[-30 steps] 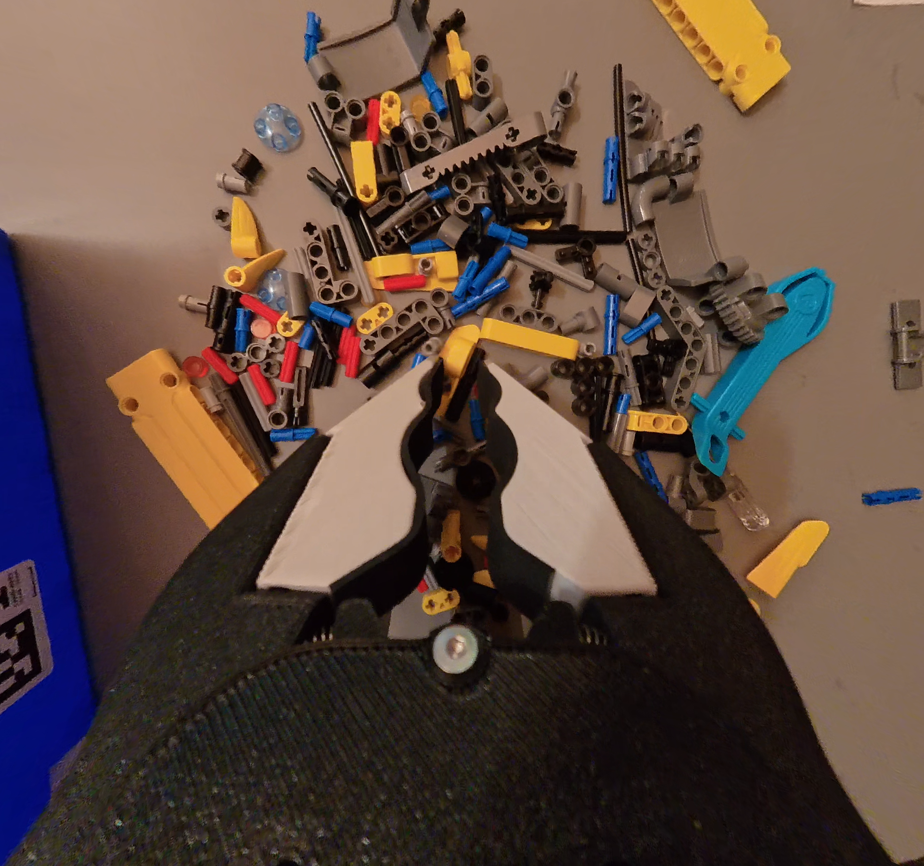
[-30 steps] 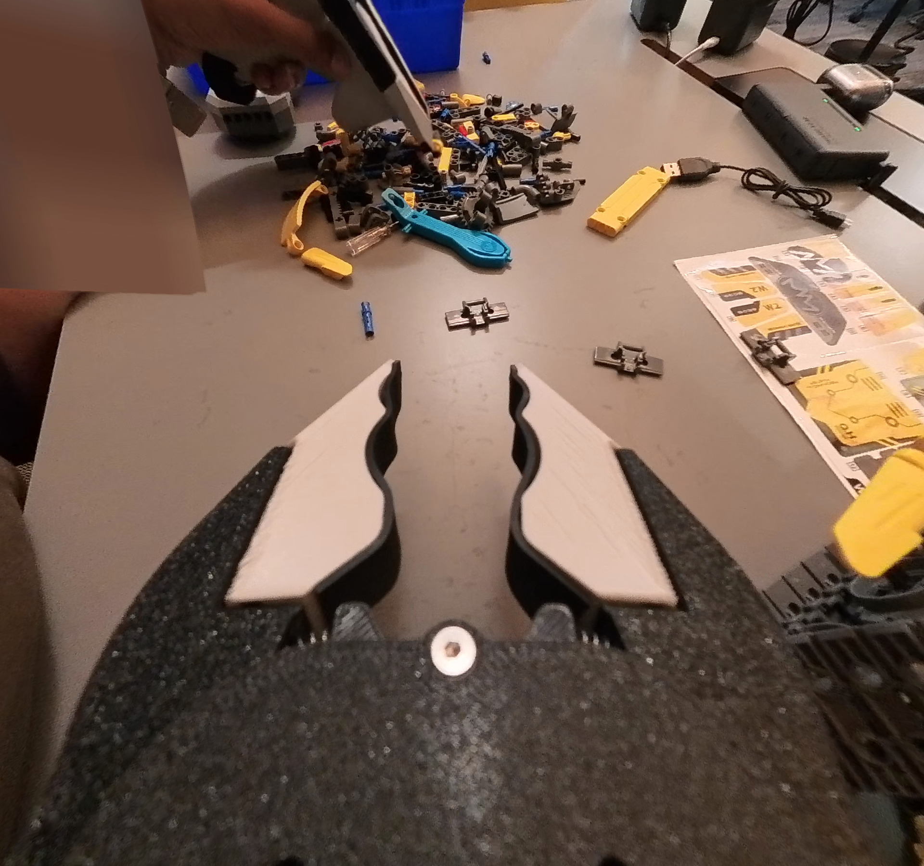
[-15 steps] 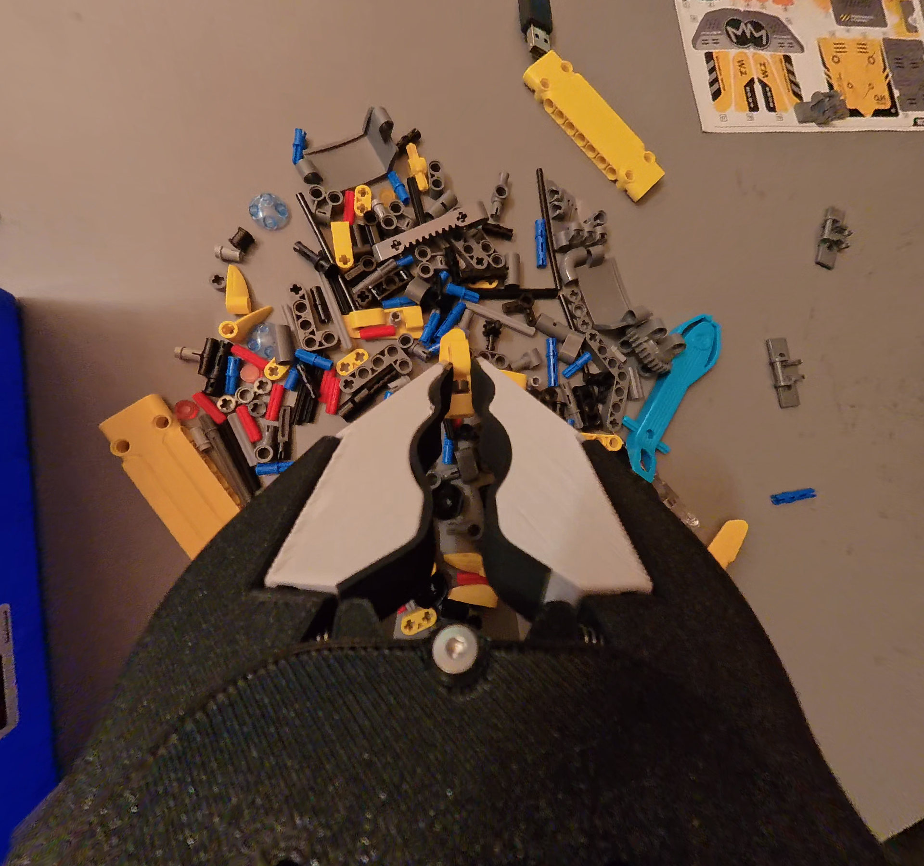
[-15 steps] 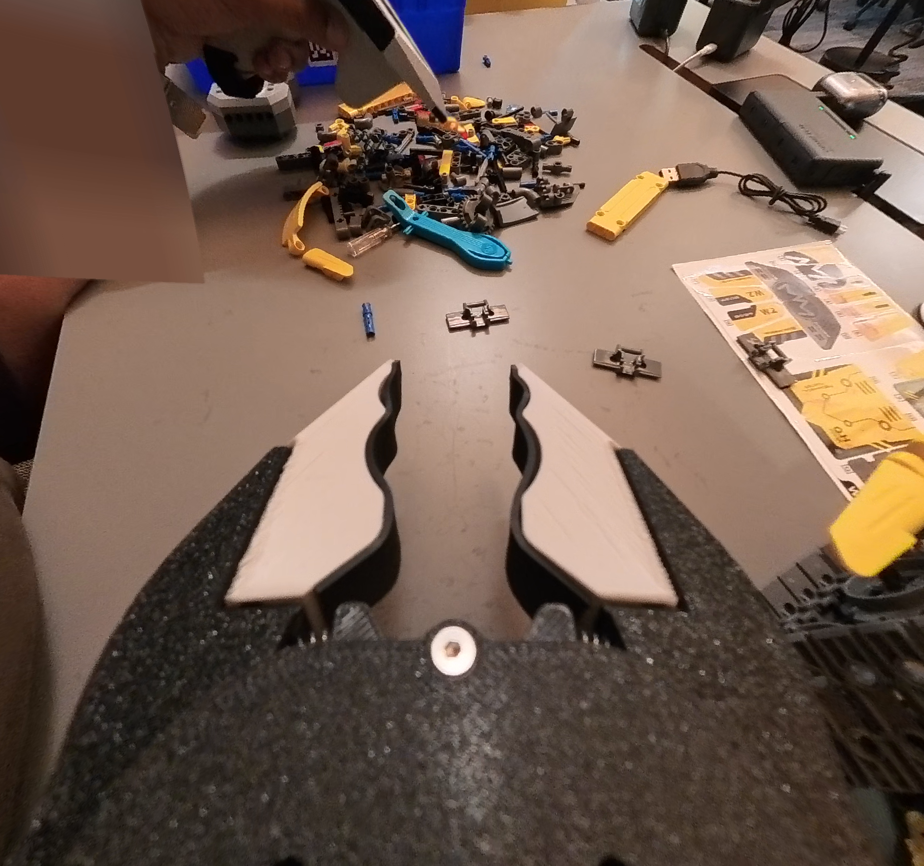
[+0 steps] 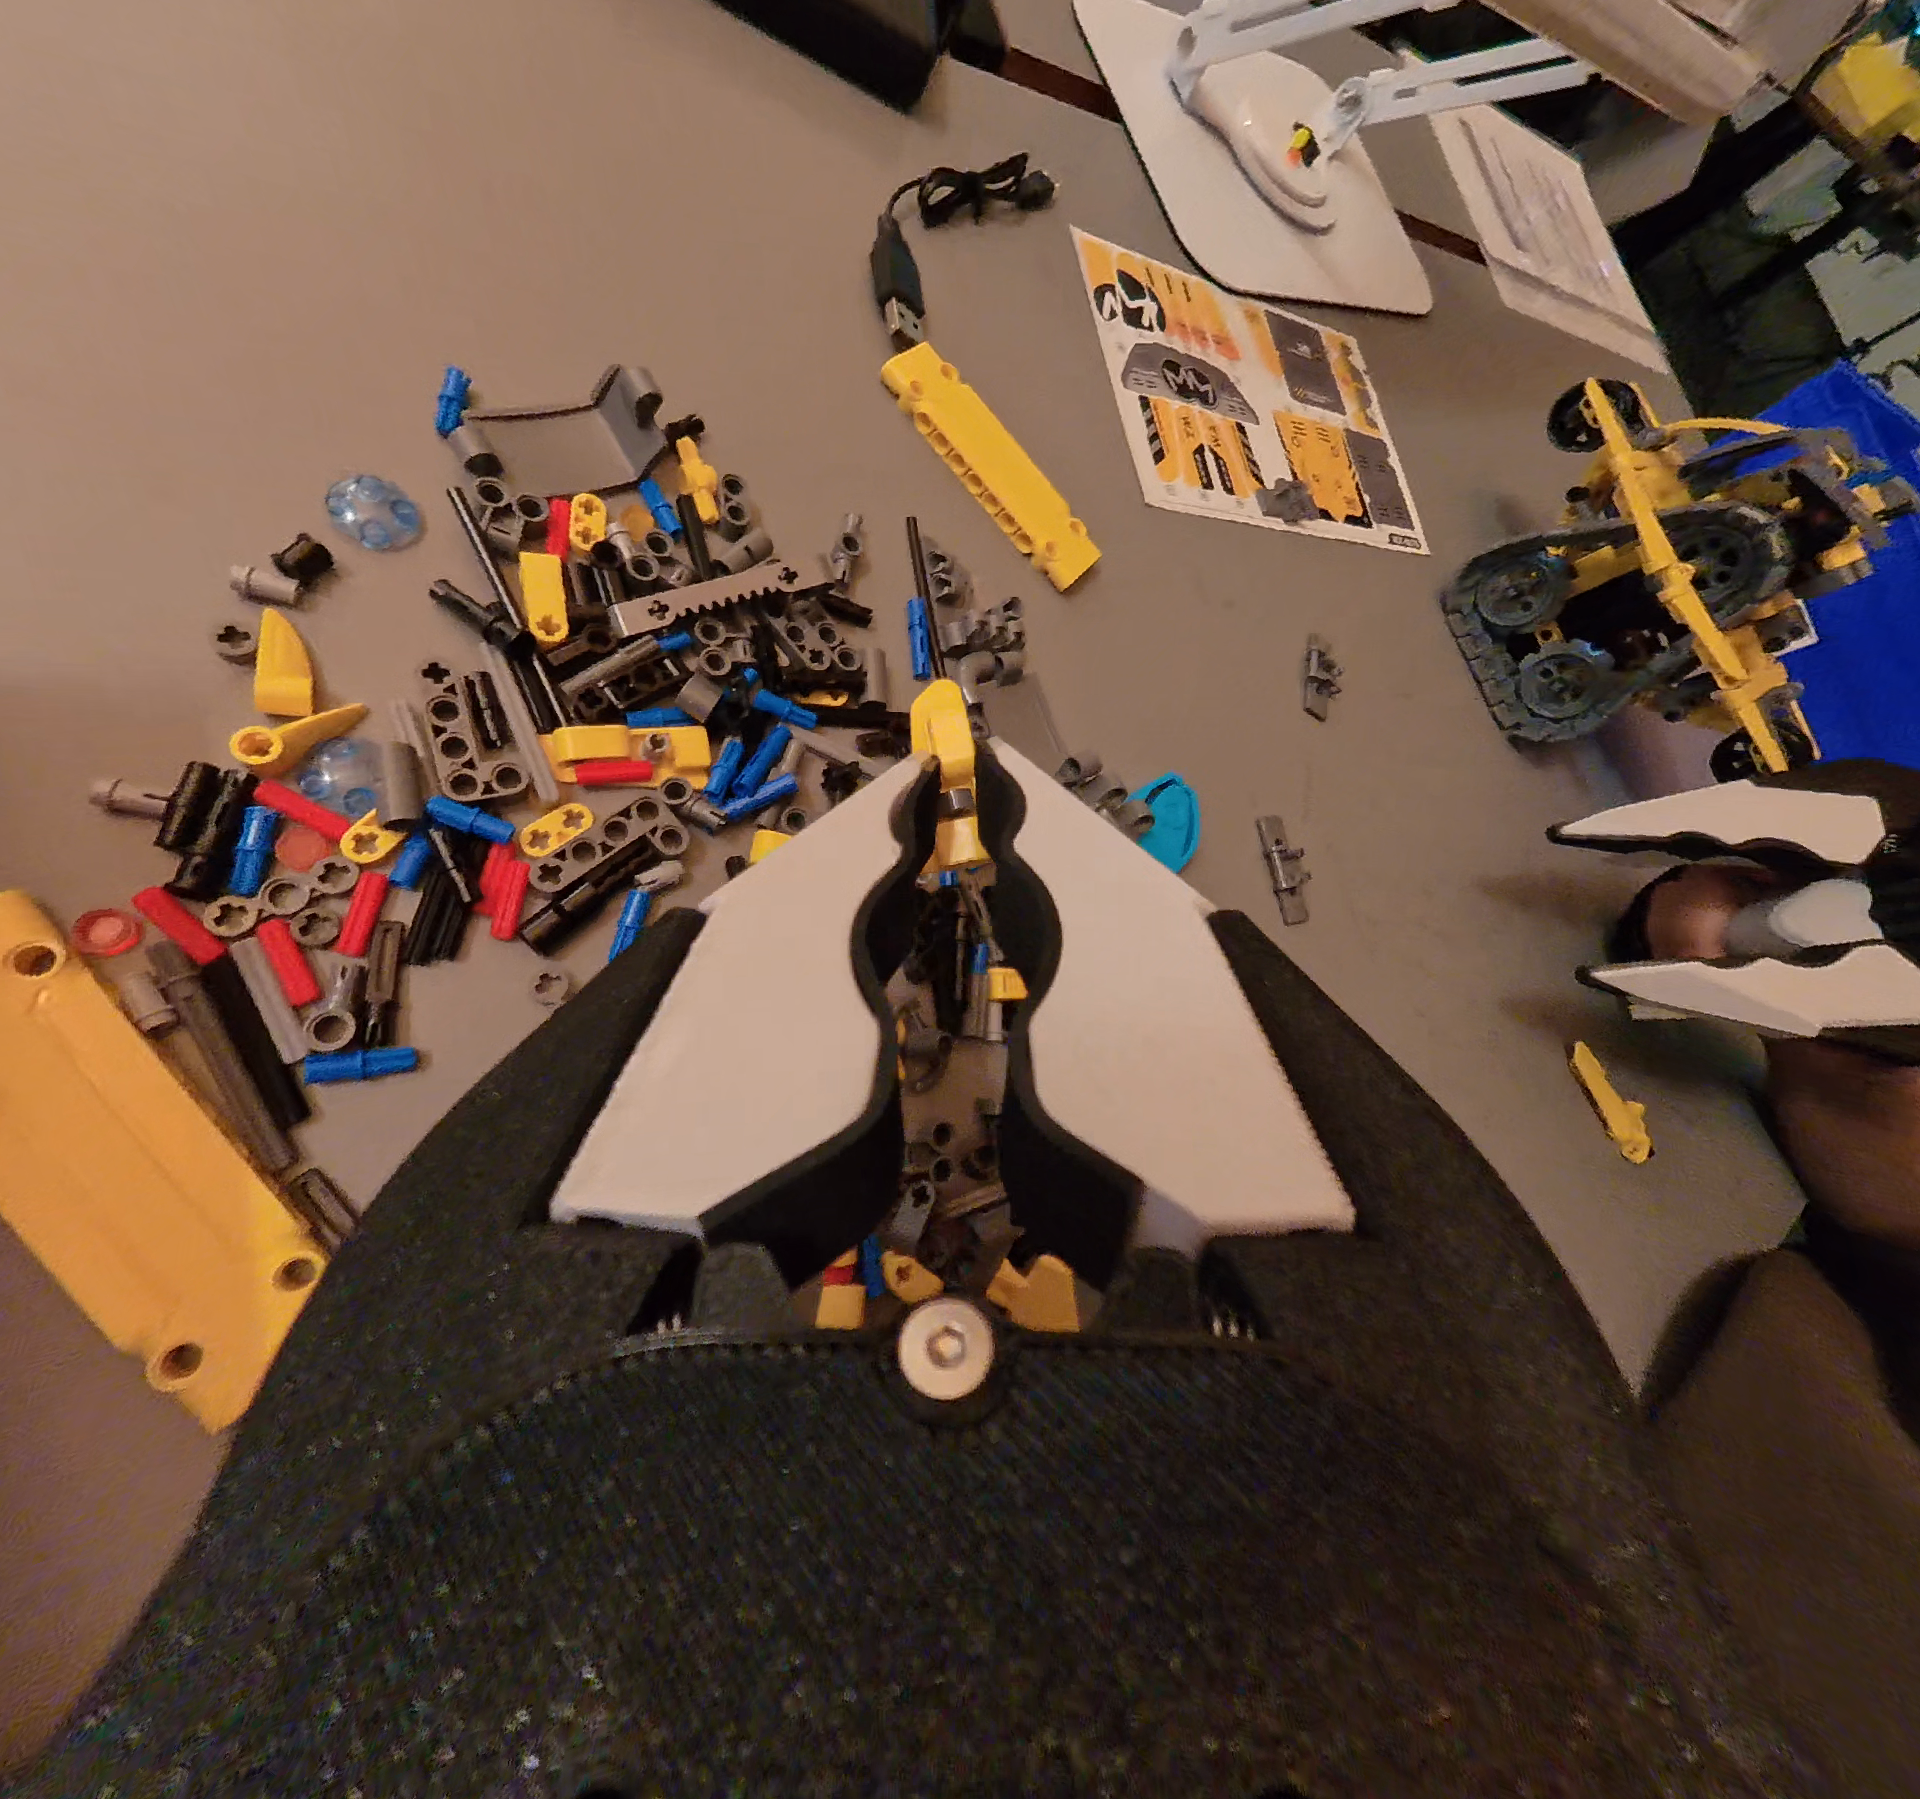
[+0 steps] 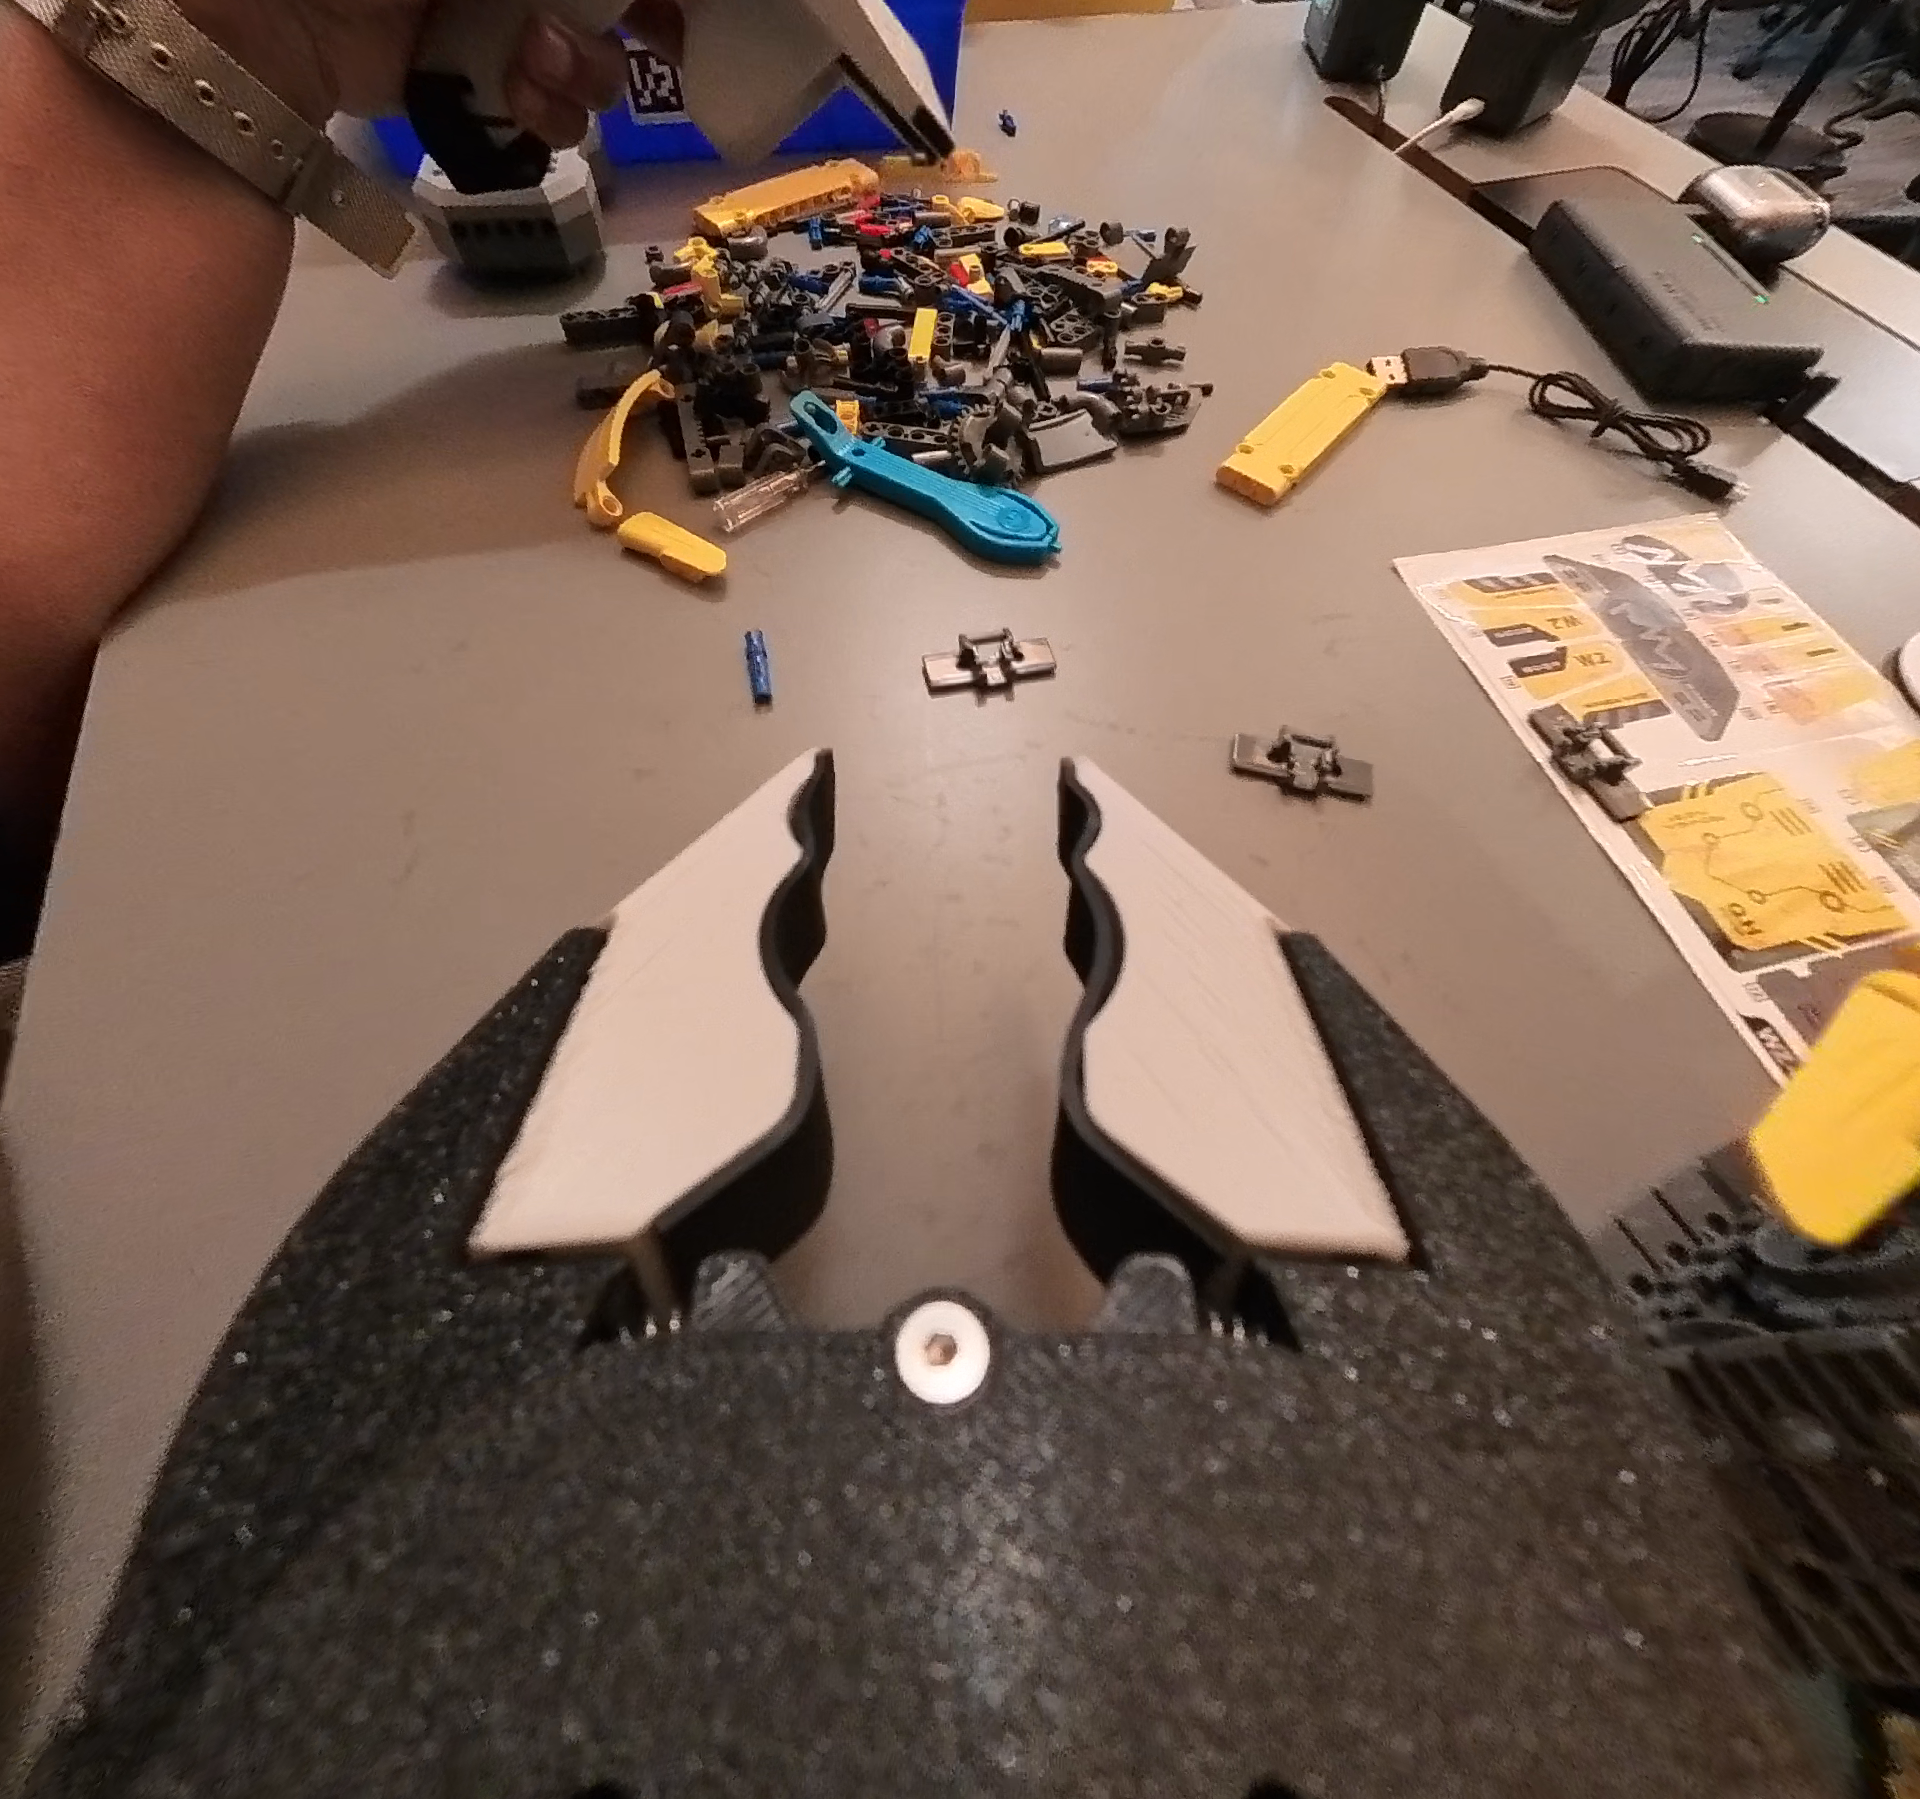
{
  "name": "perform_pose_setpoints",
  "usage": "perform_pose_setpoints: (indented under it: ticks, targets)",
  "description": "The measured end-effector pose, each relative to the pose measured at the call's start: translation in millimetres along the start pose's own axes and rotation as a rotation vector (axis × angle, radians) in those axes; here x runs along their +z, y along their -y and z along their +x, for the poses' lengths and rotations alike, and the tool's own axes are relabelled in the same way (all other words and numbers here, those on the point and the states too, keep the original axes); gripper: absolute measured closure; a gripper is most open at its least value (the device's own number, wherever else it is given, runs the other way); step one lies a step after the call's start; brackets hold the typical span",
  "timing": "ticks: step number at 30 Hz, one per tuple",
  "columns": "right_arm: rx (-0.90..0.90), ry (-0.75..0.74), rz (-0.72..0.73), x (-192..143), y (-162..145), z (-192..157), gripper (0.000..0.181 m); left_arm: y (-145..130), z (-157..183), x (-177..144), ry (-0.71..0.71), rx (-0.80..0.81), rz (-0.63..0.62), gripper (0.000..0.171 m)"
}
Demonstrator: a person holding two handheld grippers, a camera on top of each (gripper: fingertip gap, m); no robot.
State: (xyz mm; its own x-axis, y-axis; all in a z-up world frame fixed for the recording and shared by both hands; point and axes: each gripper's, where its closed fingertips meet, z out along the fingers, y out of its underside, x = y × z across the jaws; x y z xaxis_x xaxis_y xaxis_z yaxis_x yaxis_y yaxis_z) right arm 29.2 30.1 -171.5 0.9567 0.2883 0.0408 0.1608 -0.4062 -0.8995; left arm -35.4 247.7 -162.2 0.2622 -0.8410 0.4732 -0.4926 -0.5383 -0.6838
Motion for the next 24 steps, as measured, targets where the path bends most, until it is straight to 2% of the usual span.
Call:
perform_pose_setpoints:
  ticks: [4, 8, 14, 21, 24]
  targets:
    - [0.01, 0.032, 0.039, 9, 20, -9, 0.138, -1, 8, 3, -0.036, 0.003, -0.008, 0.168]
    - [-0.072, 0.055, 0.054, 23, 52, -18, 0.138, 2, 27, 0, -0.137, 0.029, 0.011, 0.168]
    - [-0.186, 0.073, 0.07, 64, 93, -10, 0.142, 0, 47, -6, -0.25, 0.06, 0.004, 0.168]
    - [-0.522, -0.076, -0.012, 123, 96, 5, 0.155, -15, 57, -2, -0.282, 0.109, -0.083, 0.168]
    - [-0.563, -0.038, -0.046, 139, 91, -1, 0.153, -18, 56, -2, -0.279, 0.113, -0.1, 0.168]
